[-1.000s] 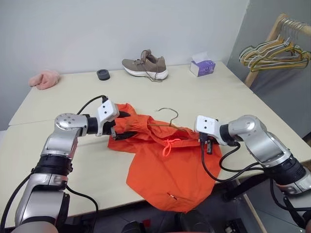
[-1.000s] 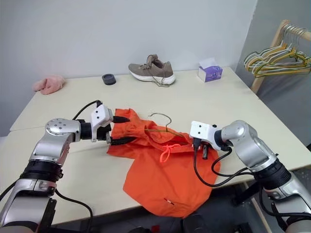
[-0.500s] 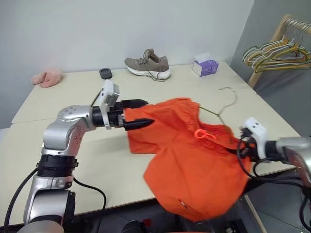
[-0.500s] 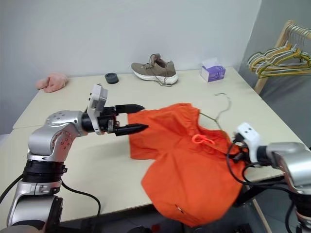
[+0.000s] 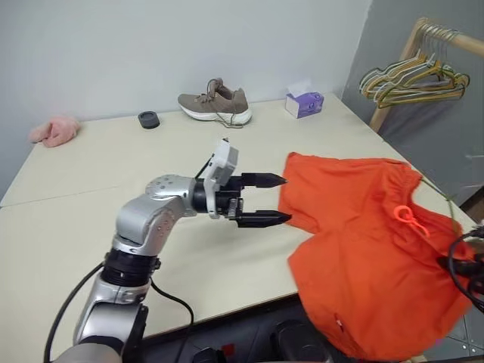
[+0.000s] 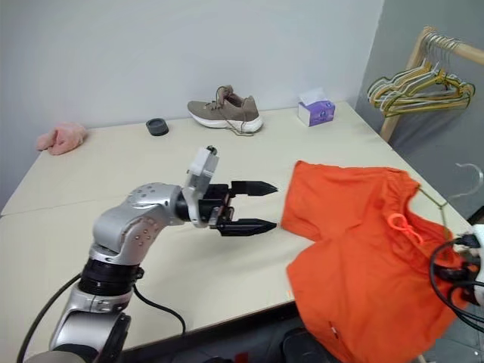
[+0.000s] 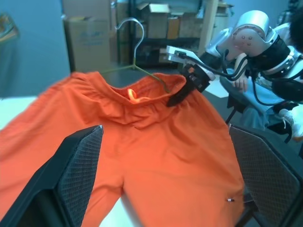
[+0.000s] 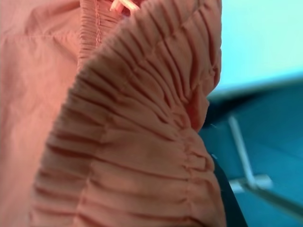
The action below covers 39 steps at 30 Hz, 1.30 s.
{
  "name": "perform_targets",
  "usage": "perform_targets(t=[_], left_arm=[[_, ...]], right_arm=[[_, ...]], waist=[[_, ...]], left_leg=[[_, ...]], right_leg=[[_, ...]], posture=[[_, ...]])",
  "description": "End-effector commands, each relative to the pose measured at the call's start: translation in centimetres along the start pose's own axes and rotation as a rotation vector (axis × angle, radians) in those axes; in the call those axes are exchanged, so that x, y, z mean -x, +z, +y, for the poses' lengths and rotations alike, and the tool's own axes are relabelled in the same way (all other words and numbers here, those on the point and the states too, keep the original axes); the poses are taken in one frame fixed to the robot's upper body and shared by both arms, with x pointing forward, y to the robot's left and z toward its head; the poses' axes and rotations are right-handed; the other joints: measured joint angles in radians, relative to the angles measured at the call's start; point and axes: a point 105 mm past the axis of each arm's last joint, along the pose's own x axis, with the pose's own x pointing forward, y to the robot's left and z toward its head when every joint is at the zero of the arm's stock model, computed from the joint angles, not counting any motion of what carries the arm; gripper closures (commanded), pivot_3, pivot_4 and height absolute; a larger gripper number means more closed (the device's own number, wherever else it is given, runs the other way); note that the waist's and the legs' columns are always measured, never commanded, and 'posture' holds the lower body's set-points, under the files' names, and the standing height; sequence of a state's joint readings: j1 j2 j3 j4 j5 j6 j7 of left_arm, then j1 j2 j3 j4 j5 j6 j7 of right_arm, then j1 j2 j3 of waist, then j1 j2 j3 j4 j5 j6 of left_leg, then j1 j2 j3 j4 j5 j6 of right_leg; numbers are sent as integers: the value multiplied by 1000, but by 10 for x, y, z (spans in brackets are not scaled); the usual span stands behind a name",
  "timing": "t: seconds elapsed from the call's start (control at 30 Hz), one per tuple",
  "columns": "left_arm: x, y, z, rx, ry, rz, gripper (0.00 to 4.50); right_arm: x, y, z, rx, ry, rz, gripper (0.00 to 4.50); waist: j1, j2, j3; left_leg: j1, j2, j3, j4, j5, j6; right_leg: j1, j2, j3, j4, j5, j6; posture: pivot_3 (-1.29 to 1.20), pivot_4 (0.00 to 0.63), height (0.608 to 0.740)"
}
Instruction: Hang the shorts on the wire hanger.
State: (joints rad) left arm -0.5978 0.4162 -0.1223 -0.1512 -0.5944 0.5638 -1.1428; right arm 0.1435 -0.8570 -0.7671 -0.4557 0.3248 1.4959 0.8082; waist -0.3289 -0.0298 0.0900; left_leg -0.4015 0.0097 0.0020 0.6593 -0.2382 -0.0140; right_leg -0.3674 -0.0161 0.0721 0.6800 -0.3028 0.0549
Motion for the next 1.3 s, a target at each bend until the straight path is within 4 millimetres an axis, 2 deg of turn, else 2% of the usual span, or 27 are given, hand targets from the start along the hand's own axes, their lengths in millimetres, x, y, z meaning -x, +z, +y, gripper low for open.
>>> perform_targets(t=[0.03, 0.13, 0.27, 0.4, 0.6, 0.73, 0.87, 1.0, 1.17, 1.3], left_arm=[[-16, 20, -1, -108, 18, -85, 16], [-26, 21, -5, -128, 24, -142, 16], [-31, 23, -6, -124, 39, -196, 16], [-40, 16, -9, -117, 42, -221, 16], [-49, 18, -11, -109, 39, -250, 16], [-52, 19, -11, -111, 44, -259, 16], [-53, 20, -11, -113, 48, -264, 16], [-54, 19, -12, -113, 50, -270, 16], [-57, 21, -14, -115, 50, -282, 16], [-59, 24, -15, -109, 48, -297, 16]], right_arm=[[18, 26, -35, -11, -210, -129, 4500], [21, 35, -52, -6, -330, -176, 4500], [23, 47, -64, 10, -430, -229, 4500], [33, 73, -93, -55, -597, -338, 4500], [36, 112, -123, -140, -676, -425, 4500], [32, 127, -141, -211, -690, -433, 4500], [23, 134, -148, -276, -651, -413, 4500], [15, 136, -151, -327, -630, -384, 4500], [7, 132, -152, -360, -617, -342, 4500], [5, 137, -149, -368, -577, -370, 4500]], waist=[[-10, 0, 0], [-32, 0, 0], [-49, 1, 1], [-61, 2, 1], [-62, 6, 5], [-63, 8, 9], [-64, 10, 13], [-72, 14, 16], [-86, 14, 17], [-87, 14, 17]], left_leg=[[0, 0, 1, 1, -1, 1], [0, -1, 3, 0, -2, 2], [1, -1, 2, -1, -2, 2], [1, -1, 4, -2, -3, 2], [2, -2, 6, -2, -3, 3], [4, -2, 10, -2, -4, 4], [7, -2, 15, -6, -4, 5], [23, -1, 19, -16, -5, 5], [22, -2, 23, -16, -7, 8], [22, -2, 27, -15, -9, 11]], right_leg=[[0, -1, 1, -1, 0, 1], [0, -2, 2, -2, 0, 2], [0, -1, 2, -1, -1, 2], [0, -1, 4, -2, -1, 2], [1, -1, 7, -3, -1, 3], [1, -1, 13, -4, -1, 3], [5, -1, 18, -6, -1, 4], [19, -1, 21, -16, -1, 4], [19, -2, 25, -22, 0, 8], [20, -2, 26, -25, 2, 11]], posture=[[-446, 80, 740], [-444, 84, 740], [-434, 85, 740], [-425, 86, 740], [-418, 92, 740], [-406, 97, 740], [-403, 97, 740], [-394, 99, 740], [-386, 97, 740], [-384, 95, 740]])
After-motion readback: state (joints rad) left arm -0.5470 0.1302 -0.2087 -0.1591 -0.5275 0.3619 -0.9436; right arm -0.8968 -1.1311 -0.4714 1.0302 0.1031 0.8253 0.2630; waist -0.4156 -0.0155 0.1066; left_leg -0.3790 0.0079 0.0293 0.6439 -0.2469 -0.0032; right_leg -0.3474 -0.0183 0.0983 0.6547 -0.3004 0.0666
